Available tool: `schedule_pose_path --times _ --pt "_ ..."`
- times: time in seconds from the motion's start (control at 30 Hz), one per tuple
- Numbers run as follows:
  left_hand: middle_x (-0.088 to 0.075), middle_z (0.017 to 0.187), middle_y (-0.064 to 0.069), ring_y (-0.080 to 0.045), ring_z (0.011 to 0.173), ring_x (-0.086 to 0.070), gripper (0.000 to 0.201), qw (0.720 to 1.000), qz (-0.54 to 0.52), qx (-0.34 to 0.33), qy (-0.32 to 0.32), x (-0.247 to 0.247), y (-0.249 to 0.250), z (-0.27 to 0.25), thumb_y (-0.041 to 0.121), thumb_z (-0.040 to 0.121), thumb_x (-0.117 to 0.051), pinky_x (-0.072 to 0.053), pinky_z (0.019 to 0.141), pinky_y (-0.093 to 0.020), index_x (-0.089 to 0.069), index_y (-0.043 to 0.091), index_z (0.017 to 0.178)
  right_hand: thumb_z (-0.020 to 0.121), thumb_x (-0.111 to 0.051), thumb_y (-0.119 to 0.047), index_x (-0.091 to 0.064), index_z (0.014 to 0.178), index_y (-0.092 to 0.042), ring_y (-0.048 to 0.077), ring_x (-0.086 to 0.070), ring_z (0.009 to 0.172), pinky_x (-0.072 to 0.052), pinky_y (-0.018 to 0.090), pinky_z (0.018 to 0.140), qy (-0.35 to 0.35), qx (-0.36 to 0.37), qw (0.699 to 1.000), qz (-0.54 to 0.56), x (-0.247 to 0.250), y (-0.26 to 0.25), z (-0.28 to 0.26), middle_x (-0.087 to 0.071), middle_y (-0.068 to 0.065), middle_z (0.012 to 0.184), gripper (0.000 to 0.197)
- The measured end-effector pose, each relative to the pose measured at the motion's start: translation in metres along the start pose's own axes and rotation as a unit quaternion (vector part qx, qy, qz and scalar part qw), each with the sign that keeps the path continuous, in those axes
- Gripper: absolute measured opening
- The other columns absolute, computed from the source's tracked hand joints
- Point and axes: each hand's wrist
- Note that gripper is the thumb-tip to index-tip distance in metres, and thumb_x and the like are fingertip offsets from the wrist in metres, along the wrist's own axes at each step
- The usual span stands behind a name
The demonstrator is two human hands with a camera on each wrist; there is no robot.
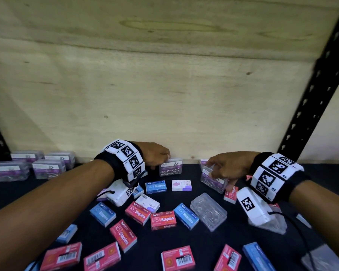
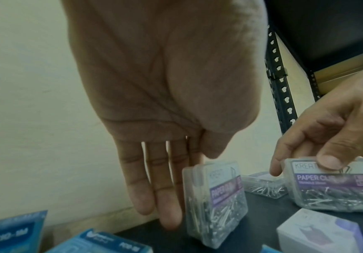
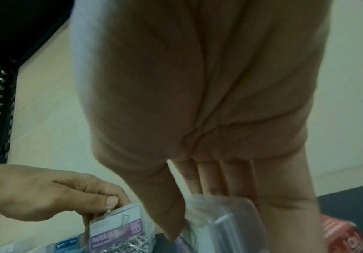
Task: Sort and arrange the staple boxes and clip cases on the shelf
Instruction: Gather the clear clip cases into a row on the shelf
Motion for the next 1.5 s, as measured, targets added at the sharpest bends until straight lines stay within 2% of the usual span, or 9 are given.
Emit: schedule_pose_path --times 0.13,0.23,0.5,0.63,0.77,0.93,1.07,1.23,1.5 --pt "-0.066 0.107 -0.001 -0.018 0.1 -0.061 0.041 0.999 0.04 -0.002 0.005 -0.001 0.0 0.005 0.053 0.096 -0.045 -0.046 0.094 -0.036 -0.05 0.024 0.125 0.097 -0.06 -0.026 -0.053 0.125 -0.014 0.022 -0.076 0.084 -0.056 0.044 0.092 0.005 0.005 0.999 -0.037 0.0 0.002 -0.001 -0.073 0.009 0.11 0.032" --pt "-0.059 0.122 -0.001 -0.018 0.105 -0.056 0.041 0.995 0.092 -0.022 0.029 -0.002 0.0 0.005 0.044 0.094 -0.055 -0.046 0.095 -0.037 -0.05 0.02 0.128 0.094 -0.066 -0.028 -0.056 0.122 -0.01 0.025 -0.075 0.085 -0.057 0.045 0.091 0.015 0.011 0.999 -0.026 0.001 0.003 -0.002 -0.074 0.01 0.107 0.034" --pt "-0.058 0.106 0.009 -0.008 0.085 -0.055 0.034 0.994 0.071 -0.04 0.075 0.019 -0.014 -0.03 0.039 0.093 -0.061 -0.041 0.073 -0.023 -0.055 0.023 0.123 0.094 -0.066 -0.026 -0.057 0.12 -0.014 0.022 -0.07 0.083 -0.055 0.035 0.084 0.057 0.047 0.995 -0.071 0.012 -0.023 -0.015 -0.07 0.0 0.108 0.029" --pt "-0.061 0.113 0.007 -0.01 0.094 -0.056 0.035 0.993 0.077 -0.027 0.088 0.033 -0.038 -0.063 0.04 0.092 -0.062 -0.039 0.077 -0.024 -0.056 0.024 0.122 0.094 -0.065 -0.027 -0.056 0.12 -0.016 0.022 -0.069 0.092 -0.054 0.035 0.089 0.083 0.098 0.986 -0.11 0.015 -0.058 -0.014 -0.066 -0.001 0.114 0.029" --pt "-0.059 0.117 0.007 -0.011 0.096 -0.053 0.035 0.99 0.095 0.002 0.103 0.04 -0.071 -0.106 0.04 0.091 -0.062 -0.039 0.08 -0.025 -0.057 0.025 0.122 0.097 -0.06 -0.023 -0.054 0.116 -0.017 0.023 -0.073 0.084 -0.058 0.033 0.081 0.079 0.153 0.978 -0.116 0.008 -0.104 -0.006 -0.066 0.0 0.115 0.021" --pt "-0.058 0.12 0.007 -0.012 0.101 -0.053 0.036 0.986 0.086 0.077 0.12 0.041 -0.125 -0.169 0.039 0.091 -0.064 -0.039 0.083 -0.025 -0.059 0.025 0.124 0.098 -0.055 -0.019 -0.051 0.121 -0.016 0.026 -0.072 0.092 -0.058 0.037 0.085 0.066 0.224 0.957 -0.173 -0.01 -0.182 0.008 -0.068 0.006 0.117 0.023" --pt "-0.059 0.12 0.007 -0.013 0.102 -0.056 0.036 0.978 0.071 0.153 0.122 0.035 -0.169 -0.216 0.035 0.09 -0.065 -0.04 0.084 -0.023 -0.059 0.025 0.124 0.098 -0.056 -0.023 -0.053 0.124 -0.018 0.017 -0.066 0.089 -0.053 0.033 0.087 0.069 0.288 0.93 -0.217 -0.03 -0.246 0.015 -0.068 0.0 0.117 0.027" --pt "-0.06 0.113 0.009 -0.009 0.094 -0.053 0.038 0.967 0.029 0.222 0.125 0.018 -0.22 -0.255 0.034 0.089 -0.068 -0.038 0.079 -0.021 -0.059 0.025 0.124 0.098 -0.056 -0.026 -0.05 0.128 -0.018 0.019 -0.068 0.087 -0.054 0.034 0.084 0.057 0.334 0.915 -0.218 -0.057 -0.306 0.026 -0.065 -0.006 0.11 0.031" --pt "-0.057 0.115 0.008 -0.012 0.1 -0.054 0.033 0.954 0.011 0.279 0.11 -0.01 -0.268 -0.28 0.03 0.089 -0.068 -0.041 0.085 -0.025 -0.06 0.026 0.12 0.095 -0.062 -0.034 -0.05 0.136 -0.02 0.02 -0.058 0.113 -0.047 0.031 0.097 0.069 0.361 0.89 -0.269 -0.091 -0.358 0.04 -0.06 0.001 0.131 0.045"
Point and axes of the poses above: each hand's wrist, its own z-axis towards the middle knuckle, its own x-axis out of the back of the hand, y = z × x
